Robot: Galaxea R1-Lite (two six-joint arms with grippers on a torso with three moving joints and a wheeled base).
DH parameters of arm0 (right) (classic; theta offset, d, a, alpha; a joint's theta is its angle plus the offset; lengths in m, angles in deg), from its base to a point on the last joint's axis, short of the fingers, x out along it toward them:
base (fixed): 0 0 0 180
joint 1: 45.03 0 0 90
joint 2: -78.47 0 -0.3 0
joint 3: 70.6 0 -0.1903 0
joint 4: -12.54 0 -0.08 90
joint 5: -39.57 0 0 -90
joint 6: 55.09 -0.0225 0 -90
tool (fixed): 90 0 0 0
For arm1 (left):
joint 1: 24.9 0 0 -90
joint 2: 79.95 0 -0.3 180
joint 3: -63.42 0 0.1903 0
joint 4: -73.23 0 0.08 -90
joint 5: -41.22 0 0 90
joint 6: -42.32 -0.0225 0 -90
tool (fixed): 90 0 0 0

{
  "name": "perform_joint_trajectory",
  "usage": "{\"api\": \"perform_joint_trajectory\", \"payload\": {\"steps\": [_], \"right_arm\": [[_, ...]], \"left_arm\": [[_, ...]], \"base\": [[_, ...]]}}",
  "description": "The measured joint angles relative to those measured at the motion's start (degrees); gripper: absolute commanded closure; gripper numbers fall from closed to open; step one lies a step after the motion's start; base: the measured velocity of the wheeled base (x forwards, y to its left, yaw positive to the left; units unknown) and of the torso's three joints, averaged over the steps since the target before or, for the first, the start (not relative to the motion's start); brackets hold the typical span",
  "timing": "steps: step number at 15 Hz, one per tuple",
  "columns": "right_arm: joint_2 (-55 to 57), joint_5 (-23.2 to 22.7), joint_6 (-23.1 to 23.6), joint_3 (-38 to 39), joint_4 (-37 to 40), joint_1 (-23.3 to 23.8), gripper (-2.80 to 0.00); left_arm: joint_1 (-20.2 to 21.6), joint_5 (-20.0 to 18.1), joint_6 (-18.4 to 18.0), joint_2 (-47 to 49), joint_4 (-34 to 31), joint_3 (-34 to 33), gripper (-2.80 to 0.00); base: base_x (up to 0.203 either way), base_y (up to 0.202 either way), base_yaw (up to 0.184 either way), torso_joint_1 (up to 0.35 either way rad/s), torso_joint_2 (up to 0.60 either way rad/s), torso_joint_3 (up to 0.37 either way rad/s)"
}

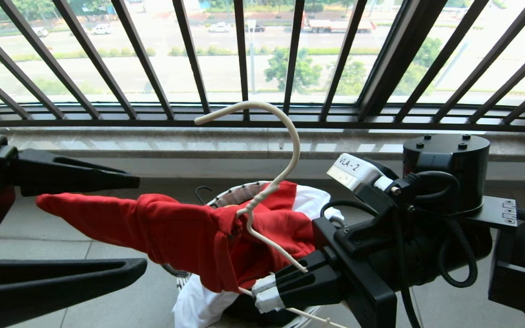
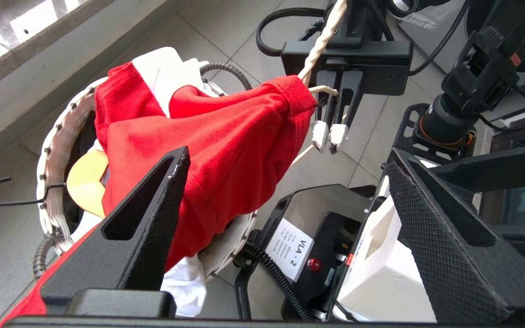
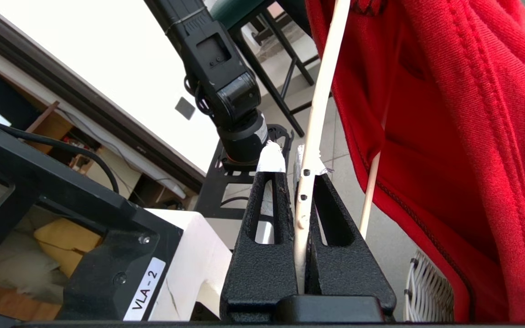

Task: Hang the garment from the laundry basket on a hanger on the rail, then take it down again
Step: Hang the clothes on the clothes rack

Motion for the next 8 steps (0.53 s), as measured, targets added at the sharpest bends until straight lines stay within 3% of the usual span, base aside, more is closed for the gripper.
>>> {"api": "perform_joint_trajectory", "payload": {"steps": [3,8], "right_arm": [[-0.04,0.0,-0.06,0.02,0.0,0.0,0.0],[-0.17,0.2,-0.02,0.02,-0.04,0.16,0.0]], "left_arm": [[0.0,0.0,-5.8,2.77,-0.02,-0.48,-2.8],[0.25,-0.24,-8.99,7.49,3.02,-1.33,-2.8]], "base": [[0.0,0.0,0.0,0.0,0.0,0.0],[0.0,0.0,0.0,0.0,0.0,0.0]]}}
